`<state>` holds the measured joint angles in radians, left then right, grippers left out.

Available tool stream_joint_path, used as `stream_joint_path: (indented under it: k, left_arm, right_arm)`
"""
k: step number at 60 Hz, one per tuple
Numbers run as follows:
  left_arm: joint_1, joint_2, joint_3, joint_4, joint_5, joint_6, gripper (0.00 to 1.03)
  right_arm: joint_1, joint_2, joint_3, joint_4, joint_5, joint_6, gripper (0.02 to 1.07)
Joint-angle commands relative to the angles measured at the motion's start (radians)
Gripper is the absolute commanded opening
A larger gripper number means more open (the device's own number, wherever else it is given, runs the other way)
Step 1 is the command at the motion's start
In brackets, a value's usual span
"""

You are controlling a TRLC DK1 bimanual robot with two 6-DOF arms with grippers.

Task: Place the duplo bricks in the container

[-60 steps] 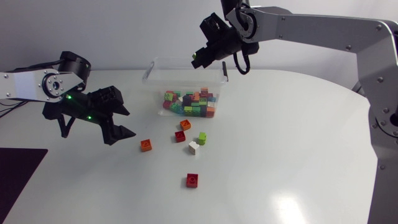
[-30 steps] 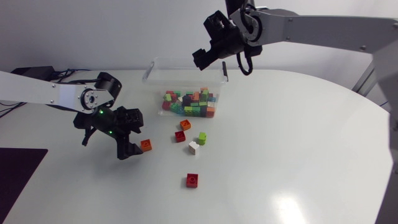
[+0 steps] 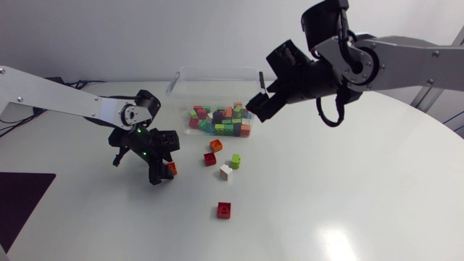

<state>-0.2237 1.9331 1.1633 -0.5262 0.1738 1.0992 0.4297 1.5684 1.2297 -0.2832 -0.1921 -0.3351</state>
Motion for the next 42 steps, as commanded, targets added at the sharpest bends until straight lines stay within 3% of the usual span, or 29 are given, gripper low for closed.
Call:
stream_joint_path:
  k: [1,20,42]
  left_arm:
    - [-0.009,0.033,0.045,-0.023,-0.005,-0.024,0.35]
    - [-0.034,0.027,0.056,-0.129,-0.007,-0.036,0.3]
    - [-0.023,-0.12,0.095,-0.215,0.006,-0.044,0.3]
  right_arm:
    - [0.004,-0.021,-0.068,0.004,-0.018,-0.028,1.03]
    - [0.017,0.087,-0.133,-0.051,-0.098,-0.205,1.03]
    - [0.05,0.311,-0.039,-0.079,-0.092,-0.341,1.02]
